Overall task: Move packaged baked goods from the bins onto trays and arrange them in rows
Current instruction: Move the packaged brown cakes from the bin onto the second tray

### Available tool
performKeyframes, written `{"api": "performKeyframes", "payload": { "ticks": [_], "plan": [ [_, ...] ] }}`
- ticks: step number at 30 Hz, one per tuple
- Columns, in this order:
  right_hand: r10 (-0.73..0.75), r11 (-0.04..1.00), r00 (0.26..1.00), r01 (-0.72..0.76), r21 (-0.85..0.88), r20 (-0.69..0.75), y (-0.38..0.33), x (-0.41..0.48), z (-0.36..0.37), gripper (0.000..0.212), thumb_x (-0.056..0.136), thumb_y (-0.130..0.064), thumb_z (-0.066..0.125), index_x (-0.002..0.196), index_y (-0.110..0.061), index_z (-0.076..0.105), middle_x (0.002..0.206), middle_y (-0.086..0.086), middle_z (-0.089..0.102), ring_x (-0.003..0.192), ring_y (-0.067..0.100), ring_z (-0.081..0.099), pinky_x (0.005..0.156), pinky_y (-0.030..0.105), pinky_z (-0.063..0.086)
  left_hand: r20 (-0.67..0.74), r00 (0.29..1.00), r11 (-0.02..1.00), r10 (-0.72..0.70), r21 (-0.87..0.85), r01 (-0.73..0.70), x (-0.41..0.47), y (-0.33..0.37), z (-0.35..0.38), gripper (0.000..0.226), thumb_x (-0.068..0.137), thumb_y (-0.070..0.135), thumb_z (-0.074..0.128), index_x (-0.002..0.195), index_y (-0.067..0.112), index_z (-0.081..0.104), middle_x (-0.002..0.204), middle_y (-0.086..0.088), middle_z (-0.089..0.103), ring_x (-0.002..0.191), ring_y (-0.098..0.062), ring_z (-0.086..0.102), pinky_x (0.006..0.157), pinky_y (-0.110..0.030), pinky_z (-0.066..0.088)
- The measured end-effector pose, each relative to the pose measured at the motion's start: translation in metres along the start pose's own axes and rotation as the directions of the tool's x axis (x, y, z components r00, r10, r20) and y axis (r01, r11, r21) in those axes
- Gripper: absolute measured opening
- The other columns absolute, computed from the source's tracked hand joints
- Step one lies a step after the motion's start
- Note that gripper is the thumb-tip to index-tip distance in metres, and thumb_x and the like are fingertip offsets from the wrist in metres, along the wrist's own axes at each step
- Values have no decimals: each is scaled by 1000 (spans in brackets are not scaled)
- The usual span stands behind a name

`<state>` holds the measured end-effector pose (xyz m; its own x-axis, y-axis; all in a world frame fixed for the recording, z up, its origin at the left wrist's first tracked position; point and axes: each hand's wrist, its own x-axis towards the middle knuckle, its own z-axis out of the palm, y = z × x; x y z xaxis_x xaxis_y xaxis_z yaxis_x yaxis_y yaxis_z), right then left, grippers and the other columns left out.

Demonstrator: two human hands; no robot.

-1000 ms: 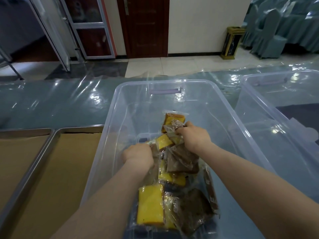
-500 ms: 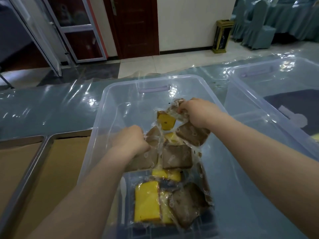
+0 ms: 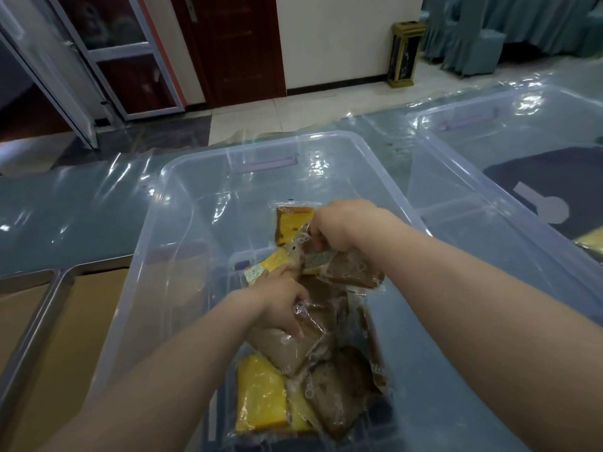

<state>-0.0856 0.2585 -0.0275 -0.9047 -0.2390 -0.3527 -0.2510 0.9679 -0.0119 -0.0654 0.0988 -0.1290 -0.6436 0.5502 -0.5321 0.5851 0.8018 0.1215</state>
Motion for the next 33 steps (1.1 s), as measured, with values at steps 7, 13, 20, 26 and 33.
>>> {"api": "performKeyframes", "payload": {
  "ticks": [7,13,20,26,33],
  "plan": [
    [-2,1000,1000,2,-6,27,-1,6,-1,32,85,-7,55,110,-22,66,110,4,61,94,27,59,71,33,48,-15,996,989,-87,-119,84,3,-3,11,58,62,56,75,113,34,58,110,2,31,114,-27,36,108,-46,27],
    [6,1000,1000,-6,14,-19,-5,4,1,37,87,-5,50,117,-23,62,117,4,57,97,27,55,71,34,41,-123,987,988,-103,-125,87,-16,-9,-8,46,60,51,81,93,27,62,96,5,47,88,-19,51,73,-29,44],
    [18,996,931,18,93,-366,-11,4,-4,41,87,-7,42,118,-28,58,115,4,57,100,31,57,67,35,40,-378,876,954,-301,-134,269,-77,-28,-58,47,58,53,81,68,22,47,70,7,51,73,-20,50,57,-29,37],
    [118,822,764,283,495,-634,-32,-7,-24,54,82,1,44,119,-36,58,123,0,57,108,25,56,85,40,51,-658,474,785,-585,-606,129,-129,-27,-68,45,66,53,77,98,25,63,95,6,62,89,-18,56,71,-32,45],
    [129,688,607,515,512,-784,-105,-55,-62,47,90,-4,51,114,-43,56,114,-13,51,100,5,48,83,19,39,-666,227,623,-710,-745,-239,-213,-40,-69,26,68,43,80,82,35,59,85,13,65,79,-3,62,65,-23,48]
  ]
}}
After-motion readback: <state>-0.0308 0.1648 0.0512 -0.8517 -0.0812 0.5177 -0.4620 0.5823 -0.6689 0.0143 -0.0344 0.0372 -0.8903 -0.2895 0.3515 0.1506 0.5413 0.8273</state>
